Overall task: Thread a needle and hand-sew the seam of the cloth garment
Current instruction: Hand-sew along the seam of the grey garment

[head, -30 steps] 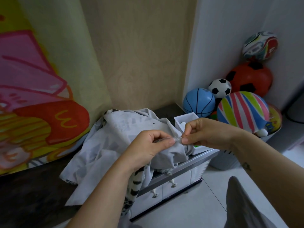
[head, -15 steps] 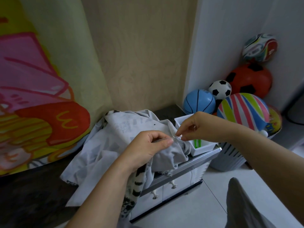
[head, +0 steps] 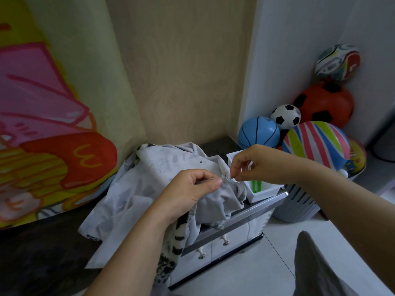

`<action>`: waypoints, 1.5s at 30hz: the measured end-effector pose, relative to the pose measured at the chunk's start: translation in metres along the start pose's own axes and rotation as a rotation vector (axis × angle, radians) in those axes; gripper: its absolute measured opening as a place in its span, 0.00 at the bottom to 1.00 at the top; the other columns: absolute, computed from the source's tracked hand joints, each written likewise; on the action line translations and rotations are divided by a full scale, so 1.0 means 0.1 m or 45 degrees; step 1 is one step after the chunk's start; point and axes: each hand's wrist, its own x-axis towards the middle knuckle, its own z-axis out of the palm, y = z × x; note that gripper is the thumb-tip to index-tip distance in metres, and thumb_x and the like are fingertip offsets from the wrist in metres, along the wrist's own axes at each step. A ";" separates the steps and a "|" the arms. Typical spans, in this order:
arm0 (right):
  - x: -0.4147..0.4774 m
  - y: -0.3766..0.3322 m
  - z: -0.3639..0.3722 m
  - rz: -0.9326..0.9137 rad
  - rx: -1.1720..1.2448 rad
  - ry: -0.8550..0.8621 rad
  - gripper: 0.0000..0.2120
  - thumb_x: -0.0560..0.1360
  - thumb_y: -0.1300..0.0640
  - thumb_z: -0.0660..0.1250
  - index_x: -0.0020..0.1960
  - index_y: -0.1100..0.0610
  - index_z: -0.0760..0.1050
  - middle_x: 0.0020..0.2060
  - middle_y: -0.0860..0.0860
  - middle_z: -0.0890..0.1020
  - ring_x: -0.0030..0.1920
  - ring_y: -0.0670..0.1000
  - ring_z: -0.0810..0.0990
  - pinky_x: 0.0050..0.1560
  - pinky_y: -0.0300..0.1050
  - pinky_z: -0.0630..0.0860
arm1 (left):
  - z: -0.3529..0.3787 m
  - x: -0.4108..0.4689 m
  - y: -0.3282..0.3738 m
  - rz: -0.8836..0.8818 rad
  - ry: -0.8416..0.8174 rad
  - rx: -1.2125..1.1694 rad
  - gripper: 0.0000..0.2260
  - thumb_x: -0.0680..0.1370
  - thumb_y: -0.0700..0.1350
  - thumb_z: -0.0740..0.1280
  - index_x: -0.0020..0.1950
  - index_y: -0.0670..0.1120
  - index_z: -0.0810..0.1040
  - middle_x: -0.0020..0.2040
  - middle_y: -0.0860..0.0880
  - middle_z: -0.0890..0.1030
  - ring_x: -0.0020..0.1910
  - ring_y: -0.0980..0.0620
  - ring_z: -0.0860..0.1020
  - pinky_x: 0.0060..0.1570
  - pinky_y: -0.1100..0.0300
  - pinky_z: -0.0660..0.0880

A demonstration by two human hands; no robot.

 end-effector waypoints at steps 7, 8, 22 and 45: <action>0.03 -0.01 0.00 -0.005 -0.012 0.020 0.11 0.75 0.59 0.67 0.41 0.42 0.75 0.40 0.39 0.80 0.42 0.33 0.76 0.43 0.23 0.71 | 0.01 0.01 0.02 -0.004 -0.005 0.017 0.05 0.75 0.45 0.70 0.40 0.50 0.83 0.40 0.54 0.84 0.43 0.58 0.80 0.51 0.63 0.76; 0.03 -0.02 0.00 -0.005 -0.021 0.033 0.11 0.75 0.59 0.67 0.41 0.42 0.75 0.40 0.39 0.80 0.43 0.33 0.76 0.43 0.22 0.71 | 0.02 0.01 0.02 -0.006 -0.011 0.012 0.05 0.75 0.45 0.70 0.40 0.50 0.83 0.40 0.54 0.84 0.43 0.59 0.80 0.50 0.65 0.76; 0.06 -0.08 0.03 -0.043 -0.109 0.151 0.08 0.74 0.60 0.68 0.42 0.47 0.79 0.44 0.42 0.82 0.48 0.40 0.78 0.44 0.23 0.71 | 0.02 0.00 0.04 -0.027 -0.069 -0.034 0.05 0.76 0.44 0.69 0.42 0.49 0.83 0.40 0.55 0.84 0.42 0.60 0.80 0.47 0.67 0.75; 0.04 -0.24 0.26 0.034 0.394 0.468 0.01 0.73 0.55 0.70 0.44 0.52 0.80 0.42 0.53 0.84 0.40 0.55 0.81 0.44 0.55 0.80 | 0.03 0.10 0.01 -0.064 0.181 -0.251 0.09 0.77 0.46 0.68 0.39 0.51 0.85 0.45 0.47 0.86 0.49 0.52 0.82 0.54 0.58 0.75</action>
